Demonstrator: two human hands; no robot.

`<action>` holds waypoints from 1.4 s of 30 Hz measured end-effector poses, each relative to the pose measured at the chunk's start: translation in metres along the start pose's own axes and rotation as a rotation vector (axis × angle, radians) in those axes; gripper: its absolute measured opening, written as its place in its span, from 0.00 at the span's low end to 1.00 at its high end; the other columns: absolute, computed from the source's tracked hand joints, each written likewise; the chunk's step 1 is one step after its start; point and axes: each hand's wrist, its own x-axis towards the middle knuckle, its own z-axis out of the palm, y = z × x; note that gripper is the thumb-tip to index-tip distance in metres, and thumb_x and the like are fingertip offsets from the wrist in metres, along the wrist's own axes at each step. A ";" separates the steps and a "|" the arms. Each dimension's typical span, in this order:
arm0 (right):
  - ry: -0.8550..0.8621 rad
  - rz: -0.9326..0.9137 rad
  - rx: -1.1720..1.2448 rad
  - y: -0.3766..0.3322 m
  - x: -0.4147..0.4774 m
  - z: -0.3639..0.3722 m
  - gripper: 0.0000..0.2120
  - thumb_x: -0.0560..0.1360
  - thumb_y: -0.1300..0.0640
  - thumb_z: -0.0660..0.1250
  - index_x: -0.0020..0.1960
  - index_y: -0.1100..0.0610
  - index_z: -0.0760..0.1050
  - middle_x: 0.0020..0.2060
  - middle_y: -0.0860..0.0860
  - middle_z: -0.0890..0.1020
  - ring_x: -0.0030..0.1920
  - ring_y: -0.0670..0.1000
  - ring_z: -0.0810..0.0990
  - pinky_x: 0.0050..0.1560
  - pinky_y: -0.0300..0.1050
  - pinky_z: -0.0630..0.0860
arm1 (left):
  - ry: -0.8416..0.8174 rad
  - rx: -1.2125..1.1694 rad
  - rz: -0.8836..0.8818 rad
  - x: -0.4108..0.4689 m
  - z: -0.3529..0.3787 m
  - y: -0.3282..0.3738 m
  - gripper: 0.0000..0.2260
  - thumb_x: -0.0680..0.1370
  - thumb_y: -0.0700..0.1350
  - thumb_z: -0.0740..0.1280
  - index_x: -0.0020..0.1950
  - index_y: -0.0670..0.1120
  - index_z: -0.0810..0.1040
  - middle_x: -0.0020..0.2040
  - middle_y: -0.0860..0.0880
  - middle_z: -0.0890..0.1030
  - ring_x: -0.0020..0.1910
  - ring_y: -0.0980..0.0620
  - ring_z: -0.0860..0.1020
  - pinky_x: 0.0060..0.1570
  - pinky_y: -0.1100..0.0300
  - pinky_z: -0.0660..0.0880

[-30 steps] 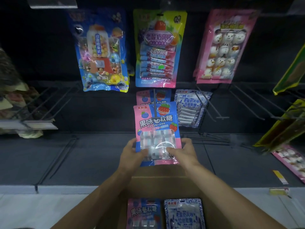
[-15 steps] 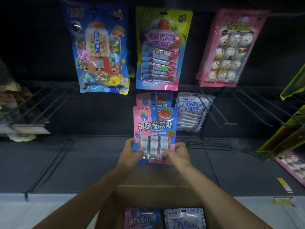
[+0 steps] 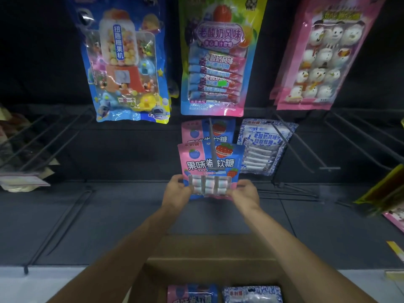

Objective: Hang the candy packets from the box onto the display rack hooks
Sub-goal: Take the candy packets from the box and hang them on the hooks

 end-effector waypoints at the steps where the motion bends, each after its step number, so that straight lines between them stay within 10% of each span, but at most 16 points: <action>1: -0.003 -0.008 0.015 -0.001 0.003 0.001 0.18 0.69 0.63 0.81 0.51 0.52 0.75 0.48 0.52 0.85 0.50 0.55 0.85 0.59 0.54 0.81 | 0.017 -0.007 -0.006 0.003 0.000 0.001 0.11 0.76 0.38 0.74 0.56 0.47 0.78 0.48 0.44 0.86 0.47 0.45 0.85 0.51 0.51 0.80; 11: -0.006 -0.219 0.230 -0.034 -0.003 -0.009 0.20 0.77 0.60 0.76 0.62 0.49 0.71 0.43 0.55 0.85 0.42 0.58 0.84 0.56 0.61 0.83 | 0.088 -0.165 0.175 0.003 -0.026 0.033 0.18 0.74 0.44 0.77 0.62 0.41 0.80 0.37 0.48 0.87 0.37 0.53 0.85 0.47 0.53 0.83; 16: -0.031 -0.279 0.393 -0.059 -0.013 -0.016 0.17 0.81 0.59 0.73 0.64 0.55 0.69 0.38 0.57 0.83 0.25 0.49 0.79 0.36 0.48 0.77 | 0.066 -0.208 0.301 -0.003 -0.032 0.062 0.07 0.81 0.39 0.73 0.58 0.41 0.81 0.28 0.51 0.82 0.27 0.61 0.79 0.30 0.68 0.75; 24: 0.003 -0.222 0.486 -0.077 0.002 -0.011 0.09 0.83 0.57 0.71 0.58 0.56 0.73 0.38 0.55 0.83 0.30 0.50 0.83 0.28 0.42 0.77 | 0.103 -0.292 0.256 0.018 -0.028 0.071 0.15 0.81 0.48 0.74 0.54 0.35 0.82 0.39 0.41 0.84 0.33 0.53 0.80 0.32 0.67 0.75; 33: 0.025 -0.171 0.472 -0.106 0.046 0.009 0.09 0.84 0.56 0.70 0.48 0.54 0.70 0.38 0.55 0.82 0.35 0.52 0.82 0.31 0.46 0.78 | 0.177 -0.359 0.188 0.072 -0.011 0.089 0.10 0.80 0.49 0.74 0.47 0.42 0.82 0.40 0.42 0.86 0.34 0.53 0.82 0.29 0.70 0.73; 42: 0.121 -0.159 0.378 -0.122 0.085 0.031 0.10 0.81 0.52 0.69 0.41 0.50 0.75 0.31 0.51 0.85 0.43 0.61 0.88 0.54 0.70 0.82 | 0.232 -0.475 0.116 0.118 0.005 0.095 0.06 0.80 0.44 0.74 0.45 0.44 0.81 0.39 0.46 0.85 0.35 0.52 0.83 0.33 0.65 0.77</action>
